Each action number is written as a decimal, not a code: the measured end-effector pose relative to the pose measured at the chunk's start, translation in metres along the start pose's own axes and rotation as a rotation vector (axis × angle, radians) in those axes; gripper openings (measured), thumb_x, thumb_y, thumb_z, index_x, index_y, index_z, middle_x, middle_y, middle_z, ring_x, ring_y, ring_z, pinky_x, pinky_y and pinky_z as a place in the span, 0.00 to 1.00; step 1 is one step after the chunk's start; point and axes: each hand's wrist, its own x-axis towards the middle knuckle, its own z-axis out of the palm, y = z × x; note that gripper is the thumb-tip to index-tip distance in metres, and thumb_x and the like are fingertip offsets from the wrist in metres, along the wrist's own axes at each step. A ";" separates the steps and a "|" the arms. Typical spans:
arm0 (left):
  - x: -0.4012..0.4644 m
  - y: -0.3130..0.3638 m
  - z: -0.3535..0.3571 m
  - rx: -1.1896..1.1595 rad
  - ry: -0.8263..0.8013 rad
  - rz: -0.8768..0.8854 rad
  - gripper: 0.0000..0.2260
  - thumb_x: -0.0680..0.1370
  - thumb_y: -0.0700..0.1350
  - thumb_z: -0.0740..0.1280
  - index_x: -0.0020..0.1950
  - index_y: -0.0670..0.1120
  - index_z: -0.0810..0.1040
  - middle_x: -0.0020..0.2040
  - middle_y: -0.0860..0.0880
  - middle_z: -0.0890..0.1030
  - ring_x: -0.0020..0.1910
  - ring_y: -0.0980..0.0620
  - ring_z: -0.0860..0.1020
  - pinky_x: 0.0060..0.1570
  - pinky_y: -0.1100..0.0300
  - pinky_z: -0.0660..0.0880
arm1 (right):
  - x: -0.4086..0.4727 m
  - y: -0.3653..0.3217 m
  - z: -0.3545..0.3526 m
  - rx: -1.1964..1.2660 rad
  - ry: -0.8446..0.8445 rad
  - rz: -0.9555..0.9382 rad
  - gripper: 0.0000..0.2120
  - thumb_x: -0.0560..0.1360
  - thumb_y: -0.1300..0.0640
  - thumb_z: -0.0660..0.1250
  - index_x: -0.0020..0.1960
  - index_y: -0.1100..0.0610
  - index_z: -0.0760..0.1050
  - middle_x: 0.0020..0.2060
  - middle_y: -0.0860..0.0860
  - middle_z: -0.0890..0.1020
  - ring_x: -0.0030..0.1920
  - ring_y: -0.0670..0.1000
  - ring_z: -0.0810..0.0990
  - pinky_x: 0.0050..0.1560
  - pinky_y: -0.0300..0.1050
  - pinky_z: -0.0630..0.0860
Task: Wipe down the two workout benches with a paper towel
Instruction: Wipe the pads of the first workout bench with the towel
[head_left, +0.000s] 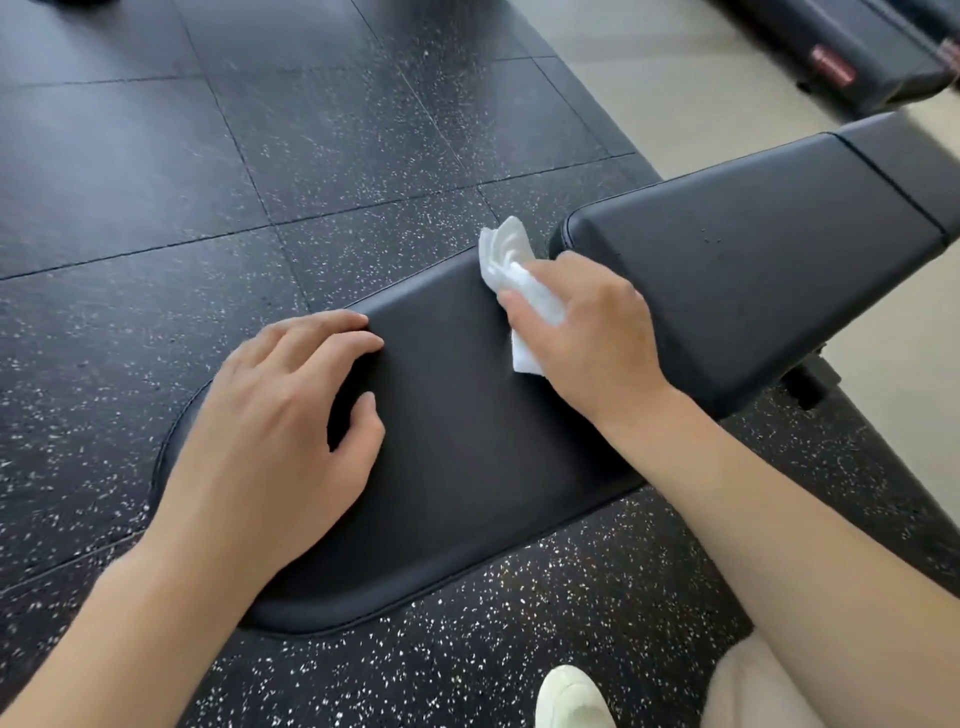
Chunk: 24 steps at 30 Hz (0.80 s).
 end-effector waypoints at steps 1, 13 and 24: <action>0.000 -0.001 0.001 0.001 0.021 -0.041 0.16 0.80 0.43 0.66 0.67 0.45 0.79 0.68 0.49 0.79 0.67 0.44 0.73 0.71 0.54 0.66 | -0.001 -0.013 0.002 -0.002 -0.006 -0.066 0.11 0.80 0.48 0.71 0.55 0.54 0.84 0.38 0.50 0.75 0.42 0.57 0.76 0.43 0.57 0.76; 0.003 -0.003 0.003 0.016 0.070 -0.157 0.19 0.77 0.45 0.63 0.67 0.43 0.77 0.65 0.46 0.79 0.63 0.44 0.74 0.66 0.55 0.66 | 0.034 0.026 0.002 0.073 -0.045 0.032 0.14 0.81 0.42 0.68 0.57 0.50 0.85 0.42 0.52 0.80 0.48 0.58 0.80 0.52 0.57 0.77; -0.006 -0.010 -0.009 0.058 0.021 -0.292 0.15 0.79 0.54 0.67 0.65 0.58 0.73 0.61 0.59 0.78 0.60 0.49 0.76 0.50 0.49 0.71 | -0.022 -0.067 0.025 0.103 -0.144 -0.425 0.15 0.79 0.46 0.71 0.58 0.56 0.83 0.41 0.51 0.78 0.44 0.56 0.79 0.44 0.54 0.76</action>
